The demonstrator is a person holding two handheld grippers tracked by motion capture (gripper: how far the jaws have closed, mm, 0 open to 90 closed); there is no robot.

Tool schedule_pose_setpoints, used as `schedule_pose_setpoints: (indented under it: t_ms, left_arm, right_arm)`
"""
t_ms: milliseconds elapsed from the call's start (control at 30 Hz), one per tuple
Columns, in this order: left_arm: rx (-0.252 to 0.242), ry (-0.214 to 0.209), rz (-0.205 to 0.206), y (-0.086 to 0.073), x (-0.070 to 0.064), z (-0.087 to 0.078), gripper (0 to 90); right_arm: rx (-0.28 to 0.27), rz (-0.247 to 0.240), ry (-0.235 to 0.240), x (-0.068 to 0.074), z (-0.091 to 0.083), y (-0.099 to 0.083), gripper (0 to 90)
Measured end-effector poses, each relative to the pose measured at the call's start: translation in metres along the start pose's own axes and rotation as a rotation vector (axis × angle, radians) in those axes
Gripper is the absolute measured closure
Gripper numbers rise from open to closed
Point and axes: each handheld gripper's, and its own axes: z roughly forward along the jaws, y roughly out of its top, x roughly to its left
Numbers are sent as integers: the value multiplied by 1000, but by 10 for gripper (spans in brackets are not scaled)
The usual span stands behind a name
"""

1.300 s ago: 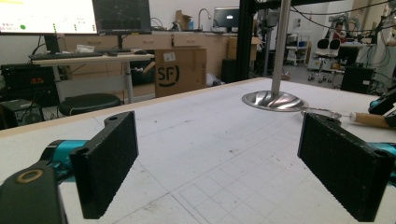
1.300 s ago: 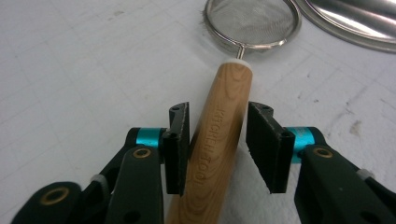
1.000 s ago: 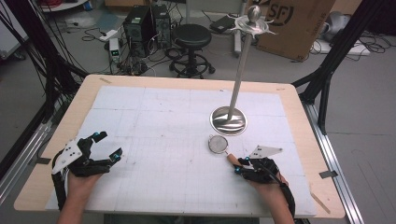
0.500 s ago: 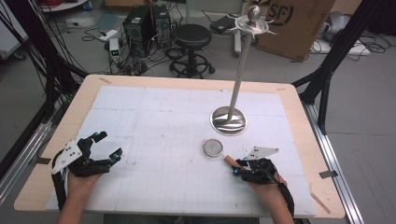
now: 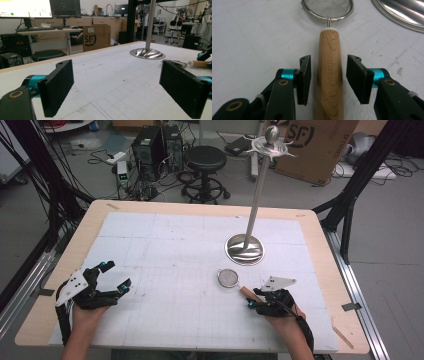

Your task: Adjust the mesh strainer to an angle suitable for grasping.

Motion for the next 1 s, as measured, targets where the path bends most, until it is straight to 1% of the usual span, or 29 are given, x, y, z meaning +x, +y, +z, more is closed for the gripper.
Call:
schedule_pose_setpoints:
  t_ms: [67,100,167,233,333,500,567,633,700,733,767,833,867,900,967,1000]
  left_arm:
    - [0,0,1,0,0,0,127]
    - [0,0,1,0,0,0,127]
    - [3,0,2,0,0,0,127]
    - [5,0,3,0,0,0,127]
    - [6,-2,4,0,0,0,127]
    - [10,-2,2,0,-1,0,127]
    - [11,-2,3,0,0,0,128]
    - [12,-2,5,-1,0,0,127]
    - [12,-1,5,0,0,0,128]
    - [11,-1,7,0,0,0,127]
    - [11,-1,7,0,0,0,127]
    - [9,-1,6,0,0,0,127]
    - [9,-1,6,0,0,0,127]
    - [9,-1,7,0,0,0,128]
    - [12,-2,9,0,0,0,128]
    - [12,-2,9,0,0,0,128]
  right_arm:
    - [14,-22,-1,3,2,1,600]
    - [14,-22,-1,3,2,1,600]
    - [18,-22,-5,3,2,2,648]
    - [17,-28,-9,3,3,2,658]
    - [19,-17,-7,2,3,3,667]
    - [11,-9,34,-1,4,3,686]
    - [5,-15,47,-1,6,4,687]
    - [3,-18,74,-1,8,6,690]
    - [2,-29,91,-1,10,10,692]
    - [1,-38,112,2,14,14,693]
    - [1,-38,112,2,14,14,693]
    - [7,-59,127,6,19,20,694]
    - [7,-75,155,10,23,25,695]
    - [7,-89,172,14,27,30,695]
    - [7,-113,192,21,34,36,695]
    - [7,-113,192,21,34,36,695]
